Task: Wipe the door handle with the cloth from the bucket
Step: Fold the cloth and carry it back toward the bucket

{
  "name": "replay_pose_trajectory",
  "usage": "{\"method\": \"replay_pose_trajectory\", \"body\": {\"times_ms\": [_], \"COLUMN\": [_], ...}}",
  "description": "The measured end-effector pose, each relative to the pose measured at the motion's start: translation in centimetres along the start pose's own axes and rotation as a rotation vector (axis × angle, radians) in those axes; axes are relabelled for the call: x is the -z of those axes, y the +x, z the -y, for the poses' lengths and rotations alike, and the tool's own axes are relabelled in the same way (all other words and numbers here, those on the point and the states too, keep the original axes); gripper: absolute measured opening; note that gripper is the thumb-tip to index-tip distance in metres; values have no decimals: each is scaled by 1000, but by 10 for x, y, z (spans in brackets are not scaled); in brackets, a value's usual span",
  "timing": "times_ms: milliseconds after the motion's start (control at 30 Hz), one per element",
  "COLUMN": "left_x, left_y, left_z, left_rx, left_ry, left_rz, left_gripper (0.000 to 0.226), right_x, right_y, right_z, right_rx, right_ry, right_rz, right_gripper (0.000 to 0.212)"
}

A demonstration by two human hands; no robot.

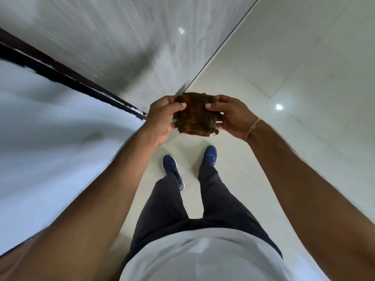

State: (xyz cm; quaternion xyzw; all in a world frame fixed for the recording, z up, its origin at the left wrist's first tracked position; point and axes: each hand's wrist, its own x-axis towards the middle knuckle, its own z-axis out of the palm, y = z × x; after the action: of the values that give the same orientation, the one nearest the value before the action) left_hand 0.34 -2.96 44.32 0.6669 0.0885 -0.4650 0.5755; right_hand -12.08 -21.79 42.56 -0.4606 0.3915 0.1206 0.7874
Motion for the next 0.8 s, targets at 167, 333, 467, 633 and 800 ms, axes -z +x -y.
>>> {"method": "replay_pose_trajectory", "body": {"times_ms": [167, 333, 467, 633, 800], "left_x": [-2, 15, 27, 35, 49], "left_y": [65, 152, 217, 282, 339], "left_z": [44, 113, 177, 237, 280], "left_rx": [-11, -83, -106, -130, -194], "left_ry": [72, 306, 491, 740, 896], "left_rz": [-164, -263, -251, -236, -227], "left_gripper": [19, 29, 30, 46, 55], "right_x": [14, 32, 49, 57, 60], "right_y": [61, 154, 235, 338, 434], "right_z": [-24, -81, -136, -196, -240], "right_rx": [-11, 75, 93, 100, 135], "right_ry": [-140, -415, -676, -909, -1263], "right_rz": [-152, -384, -437, -385, -312], "right_gripper": [18, 25, 26, 28, 33]}}
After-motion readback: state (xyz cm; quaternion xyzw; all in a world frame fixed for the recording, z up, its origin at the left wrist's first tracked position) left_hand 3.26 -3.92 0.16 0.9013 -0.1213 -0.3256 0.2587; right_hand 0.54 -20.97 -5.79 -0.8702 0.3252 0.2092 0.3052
